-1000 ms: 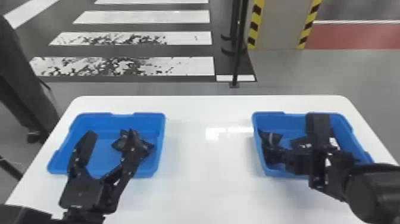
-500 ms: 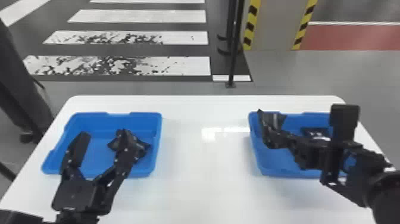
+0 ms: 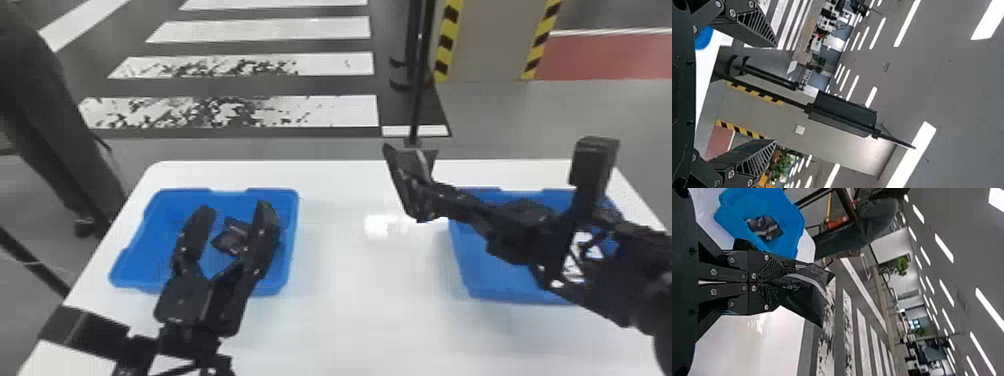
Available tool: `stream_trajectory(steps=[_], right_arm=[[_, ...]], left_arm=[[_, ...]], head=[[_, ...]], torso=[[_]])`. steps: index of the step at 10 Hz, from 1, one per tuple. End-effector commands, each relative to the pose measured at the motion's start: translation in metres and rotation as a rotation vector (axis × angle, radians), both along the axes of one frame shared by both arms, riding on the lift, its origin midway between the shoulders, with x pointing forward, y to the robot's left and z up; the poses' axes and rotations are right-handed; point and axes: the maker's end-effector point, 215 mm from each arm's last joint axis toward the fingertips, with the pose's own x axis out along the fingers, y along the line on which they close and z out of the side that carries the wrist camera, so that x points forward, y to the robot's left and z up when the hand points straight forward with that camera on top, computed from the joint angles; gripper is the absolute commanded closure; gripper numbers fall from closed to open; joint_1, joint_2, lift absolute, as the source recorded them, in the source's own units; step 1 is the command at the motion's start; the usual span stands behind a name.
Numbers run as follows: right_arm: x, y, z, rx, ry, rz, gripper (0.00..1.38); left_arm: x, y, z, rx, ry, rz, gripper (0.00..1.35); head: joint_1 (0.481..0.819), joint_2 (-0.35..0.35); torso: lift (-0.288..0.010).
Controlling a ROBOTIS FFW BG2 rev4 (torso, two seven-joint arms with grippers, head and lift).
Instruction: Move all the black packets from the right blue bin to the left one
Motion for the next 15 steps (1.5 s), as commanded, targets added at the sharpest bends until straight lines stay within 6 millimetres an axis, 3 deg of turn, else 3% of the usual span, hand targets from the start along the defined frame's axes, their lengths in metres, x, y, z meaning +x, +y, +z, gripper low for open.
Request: stream_trajectory(steps=[1, 2, 4, 6, 11, 13, 14, 15], right_arm=[[-0.017, 0.033, -0.001, 0.032, 0.015, 0.075, 1.14], [-0.025, 0.048, 0.001, 0.048, 0.022, 0.109, 1.14], [-0.035, 0.069, 0.013, 0.073, 0.006, 0.163, 1.14], [-0.046, 0.088, 0.025, 0.105, 0.000, 0.212, 1.14], [-0.077, 0.139, 0.018, 0.164, 0.064, 0.337, 1.14], [-0.083, 0.150, 0.017, 0.174, 0.078, 0.365, 1.14], [-0.083, 0.150, 0.016, 0.180, 0.082, 0.365, 1.14], [-0.082, 0.149, 0.015, 0.180, 0.082, 0.362, 1.14]], left_arm=[[0.012, -0.016, 0.014, -0.069, 0.008, -0.076, 0.18], [0.018, -0.031, 0.011, -0.110, 0.046, -0.141, 0.18], [0.026, -0.054, -0.012, -0.130, 0.151, -0.257, 0.18], [0.029, -0.052, -0.020, -0.126, 0.181, -0.266, 0.18], [0.030, -0.055, -0.020, -0.137, 0.182, -0.271, 0.18], [0.029, -0.058, -0.023, -0.145, 0.194, -0.276, 0.20], [0.029, -0.060, -0.024, -0.150, 0.199, -0.273, 0.43], [0.026, -0.071, -0.039, -0.178, 0.259, -0.295, 0.90]], head=[[0.695, 0.101], [0.695, 0.122], [0.695, 0.131], [0.695, 0.132], [0.695, 0.199], [0.695, 0.228], [0.695, 0.233], [0.695, 0.237]], torso=[[-0.140], [-0.140], [-0.140], [-0.140], [-0.140], [-0.140], [-0.140], [-0.140]])
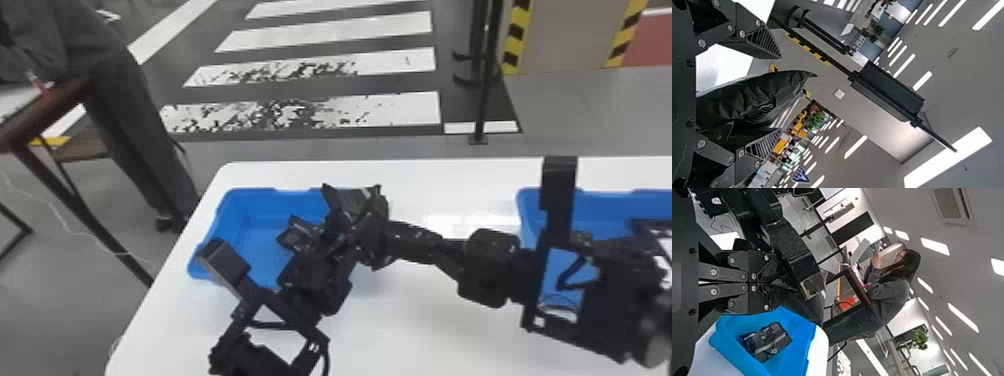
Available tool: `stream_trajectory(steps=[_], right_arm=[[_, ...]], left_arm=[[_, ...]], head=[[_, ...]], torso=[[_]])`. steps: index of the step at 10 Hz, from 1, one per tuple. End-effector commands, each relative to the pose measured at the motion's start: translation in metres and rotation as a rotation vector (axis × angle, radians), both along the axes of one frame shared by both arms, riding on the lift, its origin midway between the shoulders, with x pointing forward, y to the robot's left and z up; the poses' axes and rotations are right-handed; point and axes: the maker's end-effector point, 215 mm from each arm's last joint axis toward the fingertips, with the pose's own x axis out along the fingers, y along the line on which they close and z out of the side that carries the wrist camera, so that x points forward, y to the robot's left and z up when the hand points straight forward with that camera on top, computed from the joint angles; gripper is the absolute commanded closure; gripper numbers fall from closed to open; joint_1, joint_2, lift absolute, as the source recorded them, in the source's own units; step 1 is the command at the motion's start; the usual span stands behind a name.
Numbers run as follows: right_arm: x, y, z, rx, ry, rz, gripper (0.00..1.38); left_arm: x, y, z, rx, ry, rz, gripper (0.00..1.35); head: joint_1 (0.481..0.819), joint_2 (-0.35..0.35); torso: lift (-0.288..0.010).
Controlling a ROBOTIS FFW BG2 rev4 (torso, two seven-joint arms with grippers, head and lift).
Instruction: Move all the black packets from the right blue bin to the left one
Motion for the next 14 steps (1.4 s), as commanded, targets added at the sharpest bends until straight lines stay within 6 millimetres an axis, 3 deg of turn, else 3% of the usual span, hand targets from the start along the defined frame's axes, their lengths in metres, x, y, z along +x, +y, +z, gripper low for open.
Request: stream_trajectory(steps=[1, 3, 4, 5, 7, 8, 10, 11, 14], right_arm=[[0.002, 0.000, 0.000, 0.003, 0.000, -0.002, 1.14], [0.006, -0.002, 0.000, 0.002, -0.002, -0.009, 1.14], [0.007, -0.002, 0.003, 0.006, -0.010, -0.011, 1.14], [0.009, -0.002, 0.004, 0.012, -0.010, -0.013, 1.05], [0.012, -0.005, -0.002, 0.004, -0.006, -0.024, 0.01], [0.014, -0.006, -0.003, 0.007, -0.005, -0.028, 0.00], [0.016, -0.008, -0.003, 0.026, 0.005, -0.035, 0.34], [0.017, -0.012, -0.005, 0.030, 0.014, -0.045, 0.45], [0.023, -0.023, -0.006, 0.053, 0.026, -0.076, 0.50]], left_arm=[[-0.006, -0.016, -0.015, -0.039, 0.073, -0.044, 1.00], [-0.007, -0.012, -0.011, -0.070, 0.066, -0.002, 1.20], [-0.007, -0.009, -0.008, -0.073, 0.054, 0.012, 1.21], [-0.007, -0.010, -0.005, -0.074, 0.047, 0.014, 1.21], [-0.005, -0.003, -0.003, -0.070, 0.035, 0.032, 1.21], [-0.005, 0.001, -0.002, -0.071, 0.033, 0.040, 1.21], [0.000, 0.011, 0.000, -0.054, 0.025, 0.060, 1.21], [0.008, 0.028, -0.002, 0.005, 0.014, 0.106, 1.21], [0.074, 0.142, -0.052, 0.341, 0.010, 0.385, 1.21]], head=[[0.695, 0.233], [0.695, 0.212], [0.695, 0.214], [0.695, 0.215], [0.695, 0.215], [0.695, 0.215], [0.695, 0.224], [0.695, 0.226], [0.695, 0.280]], torso=[[-0.140], [-0.140], [-0.140], [-0.140], [-0.140], [-0.140], [-0.140], [-0.140], [-0.140]])
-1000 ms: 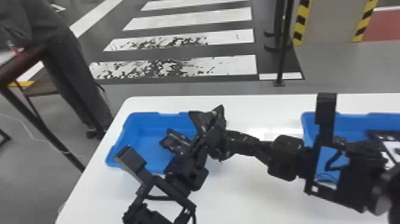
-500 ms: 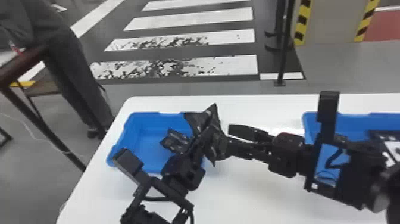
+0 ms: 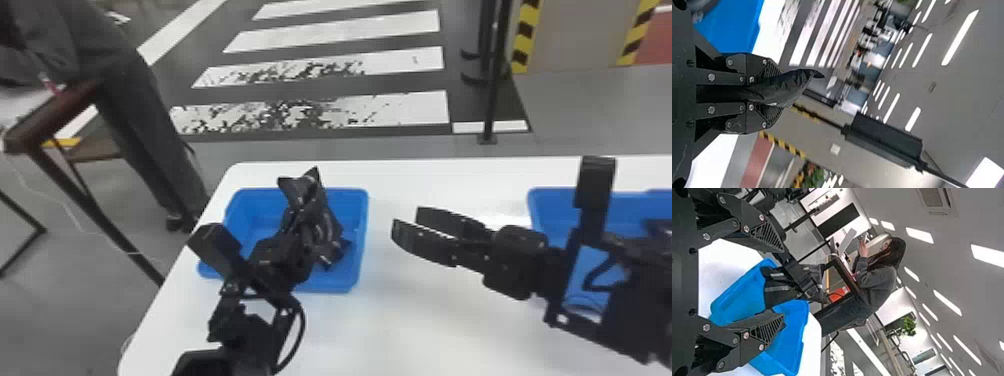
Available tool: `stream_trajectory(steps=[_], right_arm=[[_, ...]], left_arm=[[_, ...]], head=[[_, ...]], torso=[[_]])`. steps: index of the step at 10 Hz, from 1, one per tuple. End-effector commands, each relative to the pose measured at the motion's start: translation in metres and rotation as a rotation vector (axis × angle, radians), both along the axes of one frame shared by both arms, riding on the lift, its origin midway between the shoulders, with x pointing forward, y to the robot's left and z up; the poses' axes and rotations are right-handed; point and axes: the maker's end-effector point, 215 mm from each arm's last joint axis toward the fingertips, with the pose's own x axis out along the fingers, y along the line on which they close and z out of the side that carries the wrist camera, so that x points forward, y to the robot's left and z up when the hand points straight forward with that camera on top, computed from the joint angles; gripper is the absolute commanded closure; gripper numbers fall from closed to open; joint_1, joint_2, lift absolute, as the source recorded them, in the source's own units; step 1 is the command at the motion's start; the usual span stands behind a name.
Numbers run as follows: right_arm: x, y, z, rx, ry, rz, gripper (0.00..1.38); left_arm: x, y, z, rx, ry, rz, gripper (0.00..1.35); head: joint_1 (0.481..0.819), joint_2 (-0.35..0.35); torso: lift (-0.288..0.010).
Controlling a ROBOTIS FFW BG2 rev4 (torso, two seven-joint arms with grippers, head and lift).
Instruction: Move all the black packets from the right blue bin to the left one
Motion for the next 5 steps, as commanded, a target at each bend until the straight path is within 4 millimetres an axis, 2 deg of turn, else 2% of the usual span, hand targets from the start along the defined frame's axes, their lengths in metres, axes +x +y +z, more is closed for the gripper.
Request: stream_trajectory(steps=[1, 2, 3, 4, 5], right_arm=[[-0.001, 0.000, 0.001, 0.018, 0.009, -0.001, 0.50], [-0.002, -0.001, 0.001, 0.040, 0.023, -0.002, 0.50], [0.000, -0.003, 0.002, 0.050, 0.027, -0.010, 0.52], [0.005, -0.009, 0.004, 0.054, 0.017, -0.025, 0.52], [0.011, -0.018, 0.009, 0.055, 0.000, -0.050, 0.52]], left_arm=[[0.020, 0.059, -0.011, 0.207, 0.003, 0.139, 1.21], [0.026, 0.091, -0.012, 0.388, 0.012, 0.218, 1.21], [0.030, 0.101, -0.020, 0.459, 0.015, 0.235, 1.09], [0.027, 0.094, -0.029, 0.398, 0.011, 0.219, 0.59], [0.020, 0.079, -0.028, 0.355, -0.020, 0.183, 0.10]], head=[[0.695, 0.297], [0.695, 0.343], [0.695, 0.350], [0.695, 0.350], [0.695, 0.350]], torso=[[-0.140], [-0.140], [-0.140], [-0.140], [-0.140]])
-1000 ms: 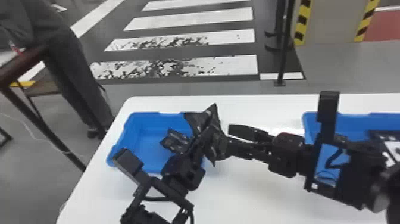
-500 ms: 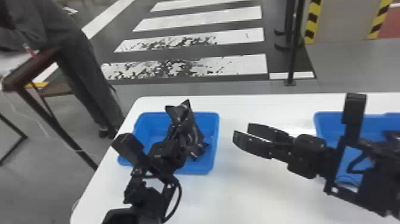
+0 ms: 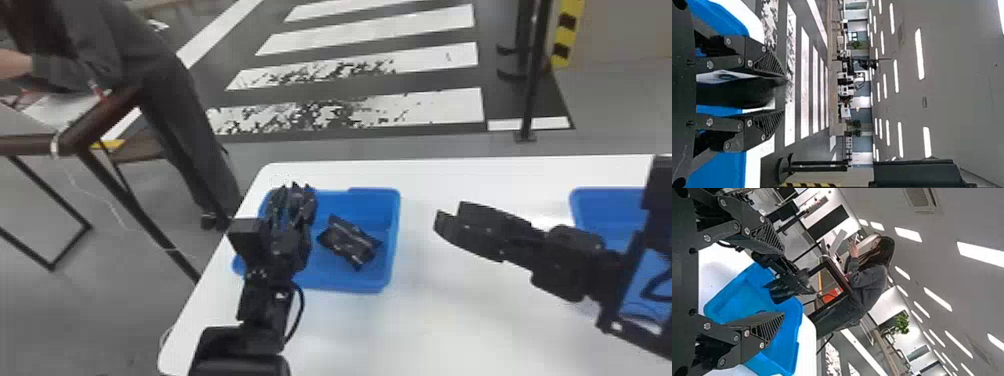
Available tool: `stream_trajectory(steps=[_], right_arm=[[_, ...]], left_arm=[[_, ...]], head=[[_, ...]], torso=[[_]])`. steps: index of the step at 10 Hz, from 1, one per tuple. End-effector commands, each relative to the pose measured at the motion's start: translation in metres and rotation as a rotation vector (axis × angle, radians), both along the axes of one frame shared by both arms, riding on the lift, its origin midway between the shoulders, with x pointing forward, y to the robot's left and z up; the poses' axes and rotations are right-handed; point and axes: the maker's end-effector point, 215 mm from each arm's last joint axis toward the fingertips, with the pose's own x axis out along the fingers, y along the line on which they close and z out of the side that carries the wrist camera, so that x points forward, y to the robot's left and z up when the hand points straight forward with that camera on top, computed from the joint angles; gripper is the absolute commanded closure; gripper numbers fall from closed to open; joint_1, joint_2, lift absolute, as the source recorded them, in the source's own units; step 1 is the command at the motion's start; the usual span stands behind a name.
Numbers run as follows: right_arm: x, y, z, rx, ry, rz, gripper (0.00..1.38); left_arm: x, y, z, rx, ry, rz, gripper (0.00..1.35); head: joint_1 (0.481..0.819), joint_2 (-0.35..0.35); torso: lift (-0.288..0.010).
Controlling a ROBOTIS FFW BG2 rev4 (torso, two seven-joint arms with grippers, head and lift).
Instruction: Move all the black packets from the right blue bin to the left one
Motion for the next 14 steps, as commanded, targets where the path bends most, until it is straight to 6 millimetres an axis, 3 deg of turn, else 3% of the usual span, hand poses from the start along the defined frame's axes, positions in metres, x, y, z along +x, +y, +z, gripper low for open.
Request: stream_trajectory(steps=[1, 3, 4, 5, 7, 9, 12, 14], right_arm=[[0.013, -0.020, 0.003, -0.018, -0.026, -0.054, 0.52], [0.035, -0.054, 0.005, -0.096, -0.064, -0.144, 0.52], [0.046, -0.074, 0.006, -0.173, -0.081, -0.206, 0.50], [0.058, -0.102, 0.002, -0.248, -0.074, -0.277, 0.47], [0.073, -0.171, -0.019, -0.422, -0.024, -0.431, 0.40], [0.071, -0.241, -0.050, -0.615, 0.060, -0.575, 0.38], [0.053, -0.310, -0.095, -0.855, 0.214, -0.699, 0.38], [0.038, -0.340, -0.116, -0.959, 0.313, -0.754, 0.38]], left_arm=[[-0.006, -0.023, 0.011, -0.059, -0.062, -0.068, 0.05], [-0.021, -0.064, 0.032, -0.210, -0.136, -0.179, 0.12], [-0.041, -0.076, 0.044, -0.369, -0.161, -0.208, 0.11], [-0.066, -0.079, 0.069, -0.422, -0.201, -0.211, 0.12], [-0.111, -0.112, 0.106, -0.456, -0.210, -0.280, 0.11], [-0.127, -0.147, 0.086, -0.552, -0.127, -0.331, 0.12], [-0.121, -0.168, 0.075, -0.543, -0.066, -0.398, 0.11], [-0.122, -0.168, 0.076, -0.545, -0.069, -0.401, 0.11]], head=[[0.695, 0.350], [0.695, 0.312], [0.695, 0.292], [0.695, 0.248], [0.695, 0.173], [0.695, 0.084], [0.695, -0.096], [0.695, -0.156]], torso=[[-0.140], [-0.140], [-0.140], [-0.140], [-0.140], [-0.140], [-0.140], [-0.140]])
